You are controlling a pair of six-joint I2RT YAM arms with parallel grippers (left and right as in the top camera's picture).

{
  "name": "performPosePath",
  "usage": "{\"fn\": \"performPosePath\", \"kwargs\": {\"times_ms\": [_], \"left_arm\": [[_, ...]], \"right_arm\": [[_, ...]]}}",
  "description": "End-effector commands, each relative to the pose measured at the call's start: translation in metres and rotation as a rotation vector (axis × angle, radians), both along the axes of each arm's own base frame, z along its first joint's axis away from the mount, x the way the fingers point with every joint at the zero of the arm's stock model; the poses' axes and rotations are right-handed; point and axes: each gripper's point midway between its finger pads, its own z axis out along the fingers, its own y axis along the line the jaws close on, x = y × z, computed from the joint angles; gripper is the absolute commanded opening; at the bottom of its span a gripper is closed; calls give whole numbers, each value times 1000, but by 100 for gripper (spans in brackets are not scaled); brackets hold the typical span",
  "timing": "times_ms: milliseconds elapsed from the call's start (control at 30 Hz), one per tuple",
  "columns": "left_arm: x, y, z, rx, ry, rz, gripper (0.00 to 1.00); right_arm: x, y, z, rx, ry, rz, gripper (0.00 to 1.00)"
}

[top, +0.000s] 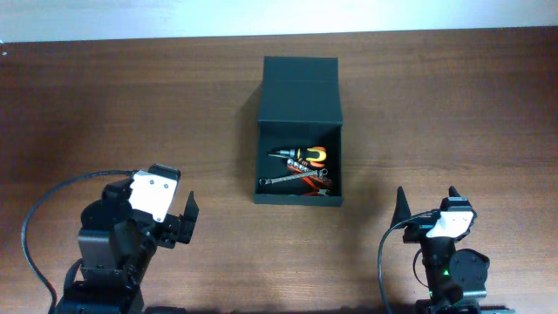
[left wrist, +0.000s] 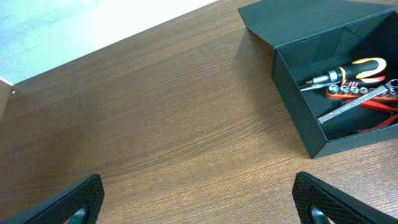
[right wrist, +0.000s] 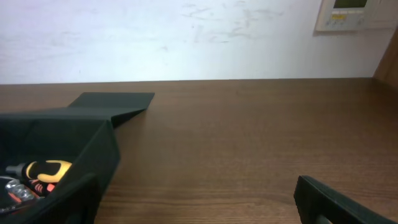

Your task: Pack container

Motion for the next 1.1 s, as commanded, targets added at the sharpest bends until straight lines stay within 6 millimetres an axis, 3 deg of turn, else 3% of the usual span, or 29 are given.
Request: {"fn": "performPosePath", "kwargs": {"times_ms": [0,600,667,733,833,933,1067], "left_arm": [[0,2,0,-6,-2,18,99],[-1,1,-1,-11,2,14,99],[-11,-16,-7,-71,37,-71,99],[-35,-38,-4,-154,12,-187,99],[-61,-49,-3,-192,-88,-262,99],[-69,-40,-8,-162,-199,-229,99],[-56,-14,2,-94,-405,-96,99]], "right_arm": [[0,-1,-2,28,-3,-15,99],[0,-1,-2,28,-4,-15,99],[0,-1,-2,28,-3,-15,99],[0,-1,-2,28,-3,-15,99],[0,-1,-2,28,-3,-15,99],[0,-1,-2,28,-4,-15,99],[0,-1,-2,28,-3,-15,99]]}}
